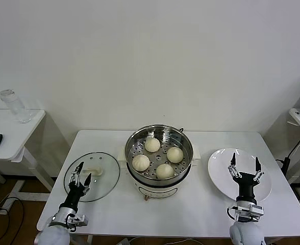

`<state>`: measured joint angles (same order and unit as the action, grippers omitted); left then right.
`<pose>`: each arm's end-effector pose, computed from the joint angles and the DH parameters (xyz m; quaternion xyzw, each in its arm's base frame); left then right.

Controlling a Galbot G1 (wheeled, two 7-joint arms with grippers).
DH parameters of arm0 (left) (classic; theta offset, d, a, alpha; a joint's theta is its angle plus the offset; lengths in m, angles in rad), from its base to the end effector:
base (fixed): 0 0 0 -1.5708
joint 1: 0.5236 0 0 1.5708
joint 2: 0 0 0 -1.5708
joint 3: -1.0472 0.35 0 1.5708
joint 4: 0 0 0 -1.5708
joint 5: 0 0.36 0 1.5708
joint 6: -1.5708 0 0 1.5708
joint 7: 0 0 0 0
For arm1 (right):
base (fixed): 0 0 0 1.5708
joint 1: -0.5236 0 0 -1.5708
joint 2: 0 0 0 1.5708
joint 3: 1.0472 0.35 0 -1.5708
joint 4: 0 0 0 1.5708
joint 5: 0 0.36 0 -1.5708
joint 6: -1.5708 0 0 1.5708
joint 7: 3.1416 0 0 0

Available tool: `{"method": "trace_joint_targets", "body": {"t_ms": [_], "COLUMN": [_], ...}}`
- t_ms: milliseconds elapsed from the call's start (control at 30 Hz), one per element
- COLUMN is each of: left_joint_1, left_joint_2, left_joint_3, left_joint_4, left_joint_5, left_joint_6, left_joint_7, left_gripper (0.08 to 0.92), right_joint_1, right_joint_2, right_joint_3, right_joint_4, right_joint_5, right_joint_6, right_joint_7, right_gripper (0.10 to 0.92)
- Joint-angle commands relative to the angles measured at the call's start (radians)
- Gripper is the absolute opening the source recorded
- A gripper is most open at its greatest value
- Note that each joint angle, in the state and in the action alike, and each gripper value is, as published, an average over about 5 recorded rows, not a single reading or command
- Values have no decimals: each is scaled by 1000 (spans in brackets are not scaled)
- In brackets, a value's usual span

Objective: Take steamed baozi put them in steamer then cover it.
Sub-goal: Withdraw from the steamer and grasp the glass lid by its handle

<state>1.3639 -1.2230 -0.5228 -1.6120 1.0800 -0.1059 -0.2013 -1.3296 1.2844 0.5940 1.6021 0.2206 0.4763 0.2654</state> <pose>0.2436 0.1140 -0.4115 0.0541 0.7628 0.6444 0.0045 0.2562 -0.1200 -0.4052 0.1467 0.9809 -0.0259 0.1250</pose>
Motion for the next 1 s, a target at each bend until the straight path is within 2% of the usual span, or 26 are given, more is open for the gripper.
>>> {"method": "trace_joint_targets", "body": {"t_ms": [33, 1000], "left_joint_1": [-78, -209], "left_joint_2": [-16, -51], "left_joint_3": [63, 55], "left_joint_4": [76, 240], "left_joint_5": [-21, 53], "left_joint_6": [39, 69], "left_joint_7": [18, -42], "left_gripper": [823, 823], "right_joint_1": [-15, -30], "right_joint_2": [14, 29], "right_joint_3": [8, 9], "right_joint_4": [6, 22], "right_joint_5": [-12, -35], "right_joint_6": [0, 1], "right_joint_7": [2, 3], "right_gripper": [823, 823]}}
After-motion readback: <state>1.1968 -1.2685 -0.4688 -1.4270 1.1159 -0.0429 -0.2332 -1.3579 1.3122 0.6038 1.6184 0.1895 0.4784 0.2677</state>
